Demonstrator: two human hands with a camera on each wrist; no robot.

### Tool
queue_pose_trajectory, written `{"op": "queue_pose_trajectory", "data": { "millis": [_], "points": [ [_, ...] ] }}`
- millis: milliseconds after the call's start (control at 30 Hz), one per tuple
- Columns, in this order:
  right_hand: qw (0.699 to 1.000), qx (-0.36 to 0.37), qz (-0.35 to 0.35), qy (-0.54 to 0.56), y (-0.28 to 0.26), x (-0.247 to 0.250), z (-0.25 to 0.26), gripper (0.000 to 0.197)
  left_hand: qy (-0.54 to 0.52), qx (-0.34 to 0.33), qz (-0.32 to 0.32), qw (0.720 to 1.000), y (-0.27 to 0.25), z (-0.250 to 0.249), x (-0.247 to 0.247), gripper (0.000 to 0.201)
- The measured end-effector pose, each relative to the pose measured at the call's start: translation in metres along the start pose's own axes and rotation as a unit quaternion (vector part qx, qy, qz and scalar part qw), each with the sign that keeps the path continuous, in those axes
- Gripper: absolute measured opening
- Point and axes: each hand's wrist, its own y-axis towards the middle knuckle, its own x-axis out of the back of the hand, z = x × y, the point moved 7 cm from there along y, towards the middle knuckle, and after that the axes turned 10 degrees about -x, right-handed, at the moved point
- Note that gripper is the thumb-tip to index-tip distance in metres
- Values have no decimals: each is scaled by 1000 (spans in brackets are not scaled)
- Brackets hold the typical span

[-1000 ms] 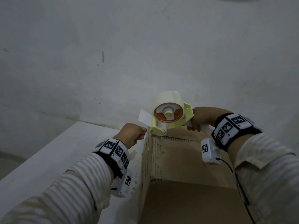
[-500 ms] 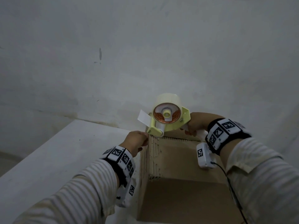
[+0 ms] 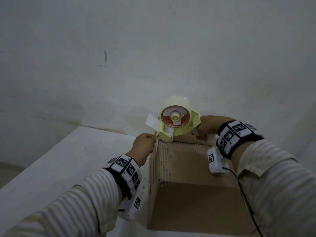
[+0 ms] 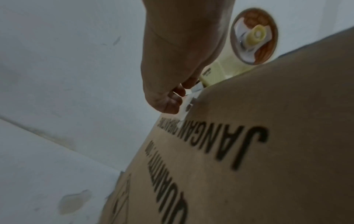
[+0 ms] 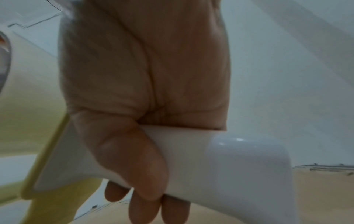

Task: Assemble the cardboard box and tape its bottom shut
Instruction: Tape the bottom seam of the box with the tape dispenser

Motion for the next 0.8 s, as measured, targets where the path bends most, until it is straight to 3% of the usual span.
{"op": "queue_pose_trajectory", "data": {
  "millis": [333,433,600,800],
  "points": [
    [1000,0,0,-20,-5,-2,0,15,116,-29,116,986,-7,-20,-26,15],
    [1000,23,6,-7,-7,1,-2,20,142,-19,105,984,-3,-25,-20,23],
    [995,98,7,-2,-15,11,-2,41,205,7,75,976,-4,-33,-17,10],
    [980,196,-28,-16,-21,16,-15,33,263,59,4,963,-15,-36,-21,12]
  ]
}}
